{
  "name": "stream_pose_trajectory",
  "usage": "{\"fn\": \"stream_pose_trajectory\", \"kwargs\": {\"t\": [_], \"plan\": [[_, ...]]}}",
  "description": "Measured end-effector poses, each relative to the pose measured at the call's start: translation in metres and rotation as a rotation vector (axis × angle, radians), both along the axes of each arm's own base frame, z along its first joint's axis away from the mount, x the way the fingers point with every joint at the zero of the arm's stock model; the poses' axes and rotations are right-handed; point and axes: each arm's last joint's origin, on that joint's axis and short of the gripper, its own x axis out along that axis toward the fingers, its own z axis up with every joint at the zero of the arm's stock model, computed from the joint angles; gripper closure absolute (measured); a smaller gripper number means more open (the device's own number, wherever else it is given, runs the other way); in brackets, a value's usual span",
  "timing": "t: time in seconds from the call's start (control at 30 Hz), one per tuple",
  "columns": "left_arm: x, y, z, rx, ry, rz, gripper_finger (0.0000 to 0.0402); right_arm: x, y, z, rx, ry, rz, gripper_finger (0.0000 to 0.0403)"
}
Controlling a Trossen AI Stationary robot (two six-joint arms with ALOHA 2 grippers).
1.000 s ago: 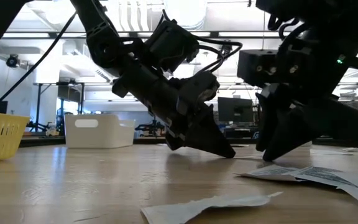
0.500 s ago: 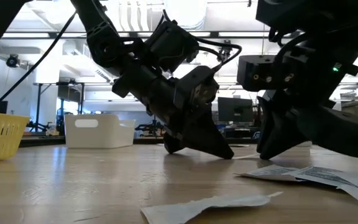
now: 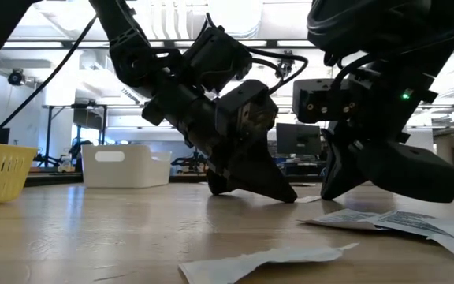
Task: Pick & Place First Aid Supplies
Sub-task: Put the green bandage into the yellow bin
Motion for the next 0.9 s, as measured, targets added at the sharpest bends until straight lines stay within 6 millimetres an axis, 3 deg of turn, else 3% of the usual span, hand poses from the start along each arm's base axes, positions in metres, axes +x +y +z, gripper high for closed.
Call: {"fn": "stream_pose_trajectory", "kwargs": {"t": [0.4, 0.57, 0.9], "plan": [[-0.004, 0.001, 0.037, 0.088, -0.105, -0.06, 0.0401, 0.006, 0.005, 0.011, 0.012, -0.001, 0.033, 0.0394], [-0.002, 0.004, 0.038, 0.236, -0.136, 0.029, 0.0401, 0.006, 0.005, 0.012, 0.011, 0.001, 0.034, 0.0395], [-0.004, 0.005, 0.035, 0.282, -0.115, 0.029, 0.0401, 0.015, 0.017, 0.029, 0.102, -0.062, 0.018, 0.0395]]}}
